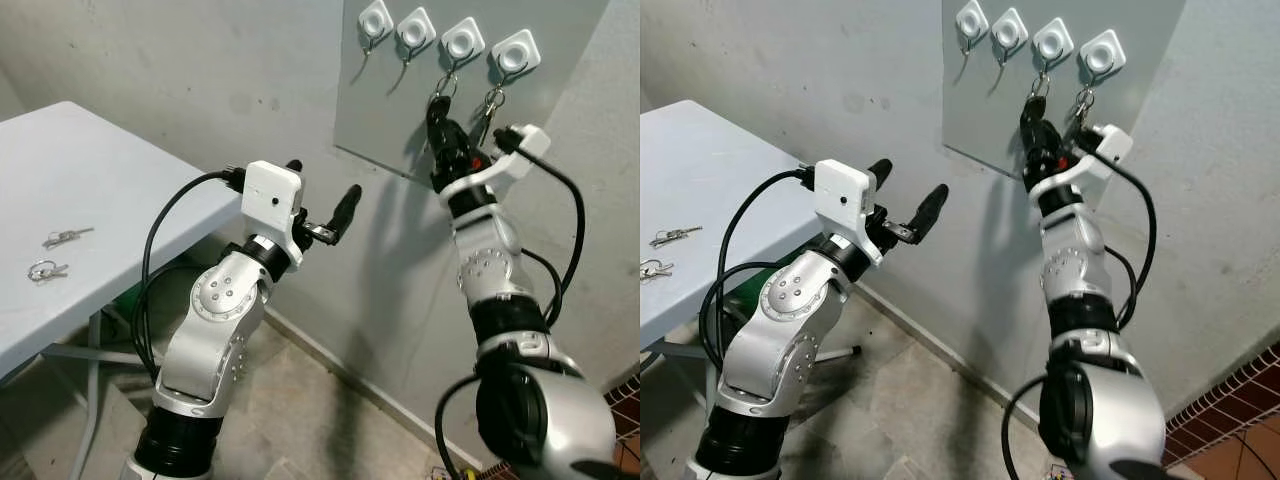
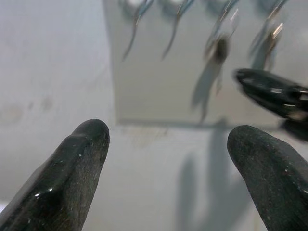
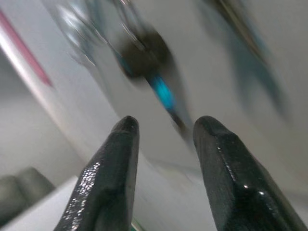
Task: Hang keys on a hook
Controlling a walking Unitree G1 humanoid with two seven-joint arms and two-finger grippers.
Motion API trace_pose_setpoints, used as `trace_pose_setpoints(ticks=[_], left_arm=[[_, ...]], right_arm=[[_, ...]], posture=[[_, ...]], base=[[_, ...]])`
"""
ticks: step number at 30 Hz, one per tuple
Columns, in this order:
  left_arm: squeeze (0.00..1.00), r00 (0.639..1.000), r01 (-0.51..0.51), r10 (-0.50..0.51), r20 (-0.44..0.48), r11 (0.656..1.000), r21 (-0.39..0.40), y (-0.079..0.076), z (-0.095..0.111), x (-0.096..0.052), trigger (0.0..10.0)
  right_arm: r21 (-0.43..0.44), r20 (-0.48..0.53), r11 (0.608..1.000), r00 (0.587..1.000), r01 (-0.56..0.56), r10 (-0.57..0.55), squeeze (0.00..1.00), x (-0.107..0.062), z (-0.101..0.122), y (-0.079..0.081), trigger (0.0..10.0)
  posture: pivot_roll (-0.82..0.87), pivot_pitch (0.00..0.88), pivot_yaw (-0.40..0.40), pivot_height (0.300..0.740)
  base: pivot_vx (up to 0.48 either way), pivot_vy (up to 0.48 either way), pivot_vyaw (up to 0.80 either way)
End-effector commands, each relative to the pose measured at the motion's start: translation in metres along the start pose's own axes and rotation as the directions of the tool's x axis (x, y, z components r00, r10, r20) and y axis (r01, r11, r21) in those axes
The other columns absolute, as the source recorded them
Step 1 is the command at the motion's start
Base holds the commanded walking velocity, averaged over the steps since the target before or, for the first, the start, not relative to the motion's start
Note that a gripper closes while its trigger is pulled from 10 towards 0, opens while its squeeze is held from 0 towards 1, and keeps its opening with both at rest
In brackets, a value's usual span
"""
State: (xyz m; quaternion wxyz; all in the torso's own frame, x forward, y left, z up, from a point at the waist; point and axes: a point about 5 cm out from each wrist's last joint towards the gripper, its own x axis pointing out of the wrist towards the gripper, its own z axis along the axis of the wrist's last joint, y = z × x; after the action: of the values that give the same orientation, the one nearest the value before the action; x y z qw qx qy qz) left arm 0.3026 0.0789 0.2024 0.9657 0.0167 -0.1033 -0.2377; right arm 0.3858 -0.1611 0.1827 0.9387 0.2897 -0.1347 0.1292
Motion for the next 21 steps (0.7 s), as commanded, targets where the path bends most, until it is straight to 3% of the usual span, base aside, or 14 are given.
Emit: trace_pose_setpoints(ticks=[1,4,5,7,8,9,11,12,13,14,18,20,21], left_arm=[[0.0,0.998,-0.04,0.041,-0.049,0.999,0.014,0.005,-0.016,-0.003,10.0],[0.0,0.983,-0.107,0.109,-0.147,0.994,0.021,0.013,-0.047,-0.01,10.0],[0.0,0.969,-0.141,0.146,-0.201,0.989,0.039,0.018,-0.065,-0.014,10.0],[0.0,0.963,-0.149,0.154,-0.223,0.988,0.041,0.02,-0.075,-0.017,10.0],[0.0,0.936,-0.188,0.187,-0.299,0.982,0.022,0.024,-0.1,-0.026,10.0],[0.0,0.936,-0.188,0.187,-0.299,0.982,0.022,0.024,-0.1,-0.026,10.0],[0.0,0.913,-0.221,0.207,-0.351,0.975,0.001,0.027,-0.122,-0.035,10.0],[0.0,0.897,-0.236,0.222,-0.383,0.972,0.009,0.028,-0.134,-0.042,10.0],[0.0,0.886,-0.244,0.23,-0.402,0.97,0.017,0.029,-0.141,-0.046,10.0],[0.0,0.857,-0.263,0.24,-0.455,0.965,0.014,0.029,-0.155,-0.054,10.0],[0.0,0.761,-0.287,0.239,-0.603,0.958,0.018,0.025,-0.193,-0.085,10.0],[0.0,0.704,-0.299,0.204,-0.68,0.954,-0.024,0.02,-0.212,-0.107,10.0],[0.0,0.704,-0.299,0.204,-0.68,0.954,-0.024,0.02,-0.212,-0.107,10.0]], right_arm=[[-0.034,-0.019,0.999,1.0,0.014,-0.015,1.0,-0.007,-0.007,-0.003,10.0],[-0.108,-0.12,0.991,0.989,0.079,-0.091,1.0,-0.036,-0.034,-0.024,10.0],[-0.11,-0.179,0.987,0.975,0.115,-0.134,1.0,-0.056,-0.05,-0.036,10.0],[-0.13,-0.213,0.983,0.964,0.132,-0.158,1.0,-0.067,-0.058,-0.043,10.0],[-0.198,-0.272,0.962,0.932,0.19,-0.24,1.0,-0.091,-0.071,-0.058,10.0],[-0.198,-0.272,0.962,0.932,0.19,-0.24,1.0,-0.091,-0.071,-0.058,10.0],[-0.266,-0.327,0.936,0.892,0.23,-0.312,1.0,-0.115,-0.082,-0.071,10.0],[-0.293,-0.361,0.926,0.869,0.238,-0.337,0.53,-0.128,-0.088,-0.076,10.0],[-0.307,-0.382,0.921,0.855,0.241,-0.351,0.53,-0.135,-0.092,-0.079,10.0],[-0.344,-0.415,0.907,0.826,0.244,-0.38,0.0,-0.149,-0.098,-0.083,10.0],[-0.428,-0.512,0.863,0.716,0.267,-0.475,0.0,-0.191,-0.117,-0.093,10.0],[-0.463,-0.57,0.839,0.629,0.284,-0.528,0.0,-0.22,-0.129,-0.096,10.0],[-0.463,-0.57,0.839,0.629,0.284,-0.528,0.0,-0.22,-0.129,-0.096,10.0]], posture=[[0.07,0.0,-0.003,0.74],[0.06,0.0,0.0,0.74],[0.06,0.0,0.004,0.74],[0.06,0.0,0.008,0.74],[0.05,0.0,0.01,0.74],[0.05,0.0,0.01,0.74],[0.04,0.0,0.015,0.74],[0.04,0.0,0.019,0.74],[0.04,0.0,0.02,0.74],[0.03,0.0,0.029,0.74],[0.0,0.0,0.042,0.74],[-0.01,0.0,0.051,0.74],[-0.01,0.0,0.051,0.74]], base=[[0.0,0.0,0.0],[0.0,0.0,0.0],[0.0,0.0,0.0],[0.0,0.0,0.0],[0.0,0.0,0.0],[0.0,0.0,0.0],[0.0,0.0,0.0],[0.0,0.0,0.0],[0.0,0.0,0.0],[0.0,0.0,0.0],[0.0,0.0,0.0],[0.0,0.0,0.0],[0.0,0.0,0.0]])
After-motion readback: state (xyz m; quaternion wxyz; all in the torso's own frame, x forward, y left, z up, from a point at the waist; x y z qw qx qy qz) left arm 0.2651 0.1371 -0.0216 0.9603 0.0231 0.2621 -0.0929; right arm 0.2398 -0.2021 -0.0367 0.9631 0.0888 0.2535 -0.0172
